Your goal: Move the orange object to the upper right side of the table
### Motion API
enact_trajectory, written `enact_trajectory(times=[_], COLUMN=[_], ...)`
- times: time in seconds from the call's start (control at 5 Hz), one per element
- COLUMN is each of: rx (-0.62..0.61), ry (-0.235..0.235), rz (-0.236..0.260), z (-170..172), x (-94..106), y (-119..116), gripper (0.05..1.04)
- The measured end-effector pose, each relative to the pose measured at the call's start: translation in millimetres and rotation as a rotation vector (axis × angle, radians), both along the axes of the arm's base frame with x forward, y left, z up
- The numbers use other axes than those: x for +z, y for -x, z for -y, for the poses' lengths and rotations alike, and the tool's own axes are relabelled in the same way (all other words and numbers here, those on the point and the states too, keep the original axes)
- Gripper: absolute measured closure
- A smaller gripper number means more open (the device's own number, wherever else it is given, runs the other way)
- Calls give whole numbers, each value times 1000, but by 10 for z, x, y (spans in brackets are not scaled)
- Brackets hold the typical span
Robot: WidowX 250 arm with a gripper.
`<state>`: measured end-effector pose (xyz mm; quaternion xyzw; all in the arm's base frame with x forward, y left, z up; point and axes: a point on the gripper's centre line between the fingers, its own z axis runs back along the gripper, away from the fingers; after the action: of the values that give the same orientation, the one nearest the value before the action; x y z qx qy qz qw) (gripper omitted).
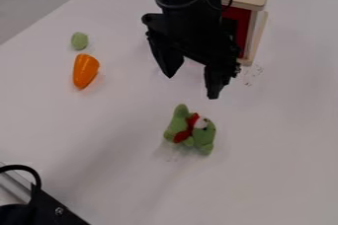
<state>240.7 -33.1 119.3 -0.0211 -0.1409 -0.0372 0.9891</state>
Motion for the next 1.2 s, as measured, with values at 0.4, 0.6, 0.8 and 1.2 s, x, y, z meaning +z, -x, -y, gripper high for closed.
enact_trajectory(times=[0.4, 0.6, 0.8, 1.2], rx=[67, 193, 319, 436], ry=[6, -20, -66, -104], rz=[-57, -59, -88, -171], z=[-371, -792, -1239, -1676], x=[-45, 15, -107, -490], y=[-25, -66, -72, -162], gripper=[83, 83, 83, 83])
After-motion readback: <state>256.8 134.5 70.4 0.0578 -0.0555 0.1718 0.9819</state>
